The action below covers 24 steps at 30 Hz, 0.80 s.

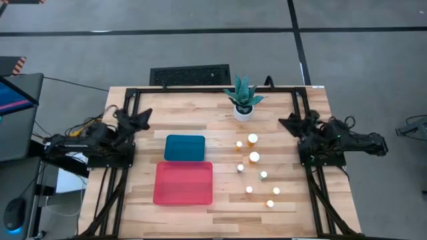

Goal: Pick and place medicine bottles into bin by pill shape (circle, oval)
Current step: Put the orange tablet bottle into the blue bin

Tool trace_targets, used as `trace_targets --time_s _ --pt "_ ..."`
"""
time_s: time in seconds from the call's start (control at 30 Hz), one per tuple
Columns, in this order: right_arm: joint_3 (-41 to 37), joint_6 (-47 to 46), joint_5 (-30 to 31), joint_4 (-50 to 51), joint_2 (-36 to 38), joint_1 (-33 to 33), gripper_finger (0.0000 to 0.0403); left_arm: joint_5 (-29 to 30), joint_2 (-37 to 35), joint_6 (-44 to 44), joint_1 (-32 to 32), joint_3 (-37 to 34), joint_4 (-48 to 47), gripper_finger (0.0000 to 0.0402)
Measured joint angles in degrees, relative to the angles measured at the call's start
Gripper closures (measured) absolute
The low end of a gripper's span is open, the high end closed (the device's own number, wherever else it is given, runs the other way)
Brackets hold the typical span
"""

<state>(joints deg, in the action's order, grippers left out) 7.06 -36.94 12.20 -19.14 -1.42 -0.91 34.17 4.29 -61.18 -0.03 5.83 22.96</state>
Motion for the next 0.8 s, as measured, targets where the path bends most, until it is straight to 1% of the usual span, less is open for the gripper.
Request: trace_targets --time_s 0.1,0.17,0.27,0.4,0.5,0.63,0.7,0.8 --pt "3.4 5.0 1.7 1.6 -1.7 0.0 0.0300 -1.6 3.0 2.8 0.0 5.2 0.3 0.0388" --pt "6.5 9.0 2.1 1.8 -3.5 0.0 0.0272 -2.6 6.6 4.8 0.0 8.8 -0.2 0.0371" --pt "11.1 14.2 2.3 4.7 -6.1 0.0 0.0228 -5.2 12.8 8.1 0.0 14.8 -0.2 0.0335" --pt "17.3 18.6 2.4 9.2 -10.2 0.0 0.0185 -8.7 24.2 12.9 0.0 23.4 -5.1 0.0274" --pt "21.7 20.3 2.4 14.2 -12.9 0.0 0.0173 -11.6 33.0 18.5 0.0 30.5 -9.9 0.0229" --pt "25.7 20.9 2.4 20.3 -15.3 0.0 0.0176 -14.7 45.3 27.1 0.2 39.4 -17.2 0.0180" --pt "26.6 20.9 2.4 21.9 -15.9 0.0 0.0179 -17.9 51.4 30.8 0.8 43.2 -19.6 0.0164" --pt "26.7 20.9 2.3 22.3 -16.2 0.0 0.0180 -23.3 59.8 35.8 1.7 48.0 -19.4 0.0153"
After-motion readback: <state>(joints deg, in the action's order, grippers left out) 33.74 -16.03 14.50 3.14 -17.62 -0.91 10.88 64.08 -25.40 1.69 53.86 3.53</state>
